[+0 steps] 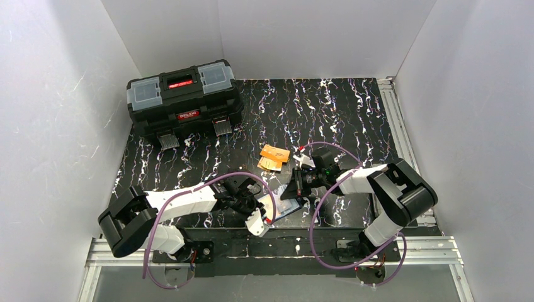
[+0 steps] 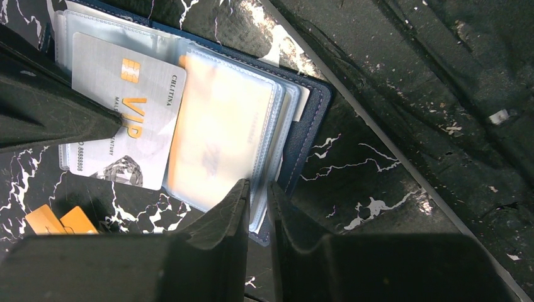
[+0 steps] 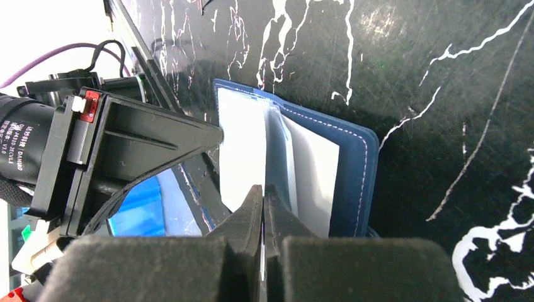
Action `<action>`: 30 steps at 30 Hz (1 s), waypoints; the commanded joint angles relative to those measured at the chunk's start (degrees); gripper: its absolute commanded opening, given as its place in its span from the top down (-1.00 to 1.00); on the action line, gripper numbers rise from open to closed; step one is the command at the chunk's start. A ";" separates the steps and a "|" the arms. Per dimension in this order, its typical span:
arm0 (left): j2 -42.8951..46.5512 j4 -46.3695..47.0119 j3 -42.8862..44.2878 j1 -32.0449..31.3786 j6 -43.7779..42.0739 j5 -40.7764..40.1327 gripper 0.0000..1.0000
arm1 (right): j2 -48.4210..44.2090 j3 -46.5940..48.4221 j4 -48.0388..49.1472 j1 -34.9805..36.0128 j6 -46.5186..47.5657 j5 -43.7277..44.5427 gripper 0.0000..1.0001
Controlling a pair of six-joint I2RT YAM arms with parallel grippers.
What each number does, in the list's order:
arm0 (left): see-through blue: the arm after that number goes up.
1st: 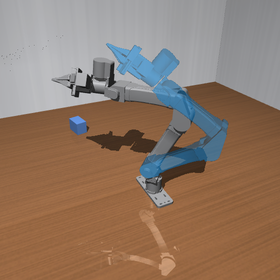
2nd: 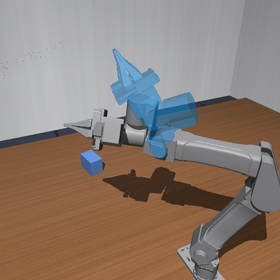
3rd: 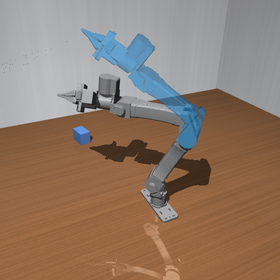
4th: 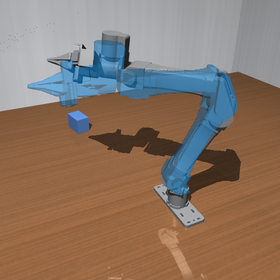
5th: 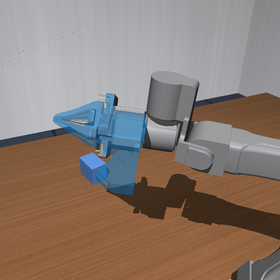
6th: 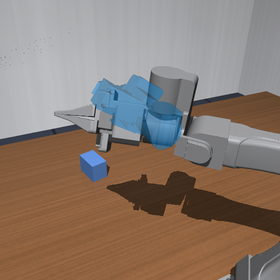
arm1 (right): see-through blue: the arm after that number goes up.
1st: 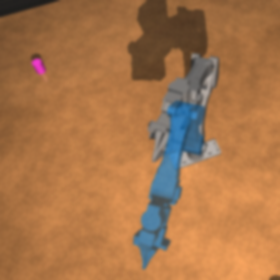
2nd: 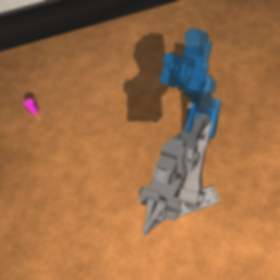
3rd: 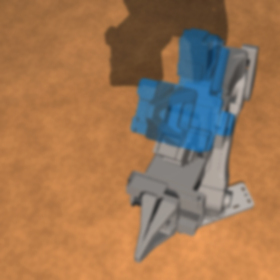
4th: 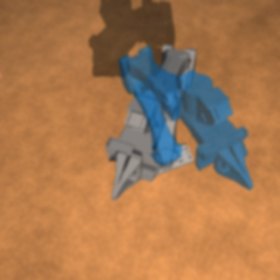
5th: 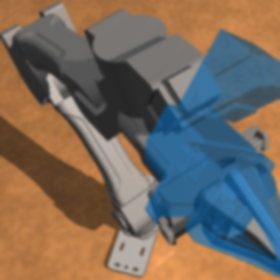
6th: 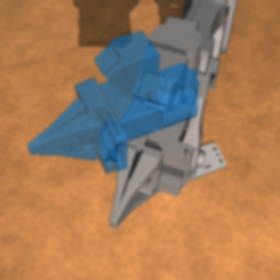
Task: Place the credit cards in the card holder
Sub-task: Insert the credit card into the card holder.
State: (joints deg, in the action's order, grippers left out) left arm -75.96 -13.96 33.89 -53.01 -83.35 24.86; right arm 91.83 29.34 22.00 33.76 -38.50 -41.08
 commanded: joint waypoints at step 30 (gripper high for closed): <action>-1.69 -6.45 -0.67 -0.78 -0.17 -1.40 0.74 | 5.19 6.54 -8.79 2.80 5.70 -0.40 0.97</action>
State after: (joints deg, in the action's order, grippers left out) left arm -76.05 -14.41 34.15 -53.41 -83.59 24.38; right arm 95.85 34.28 14.74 35.75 -34.30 -44.29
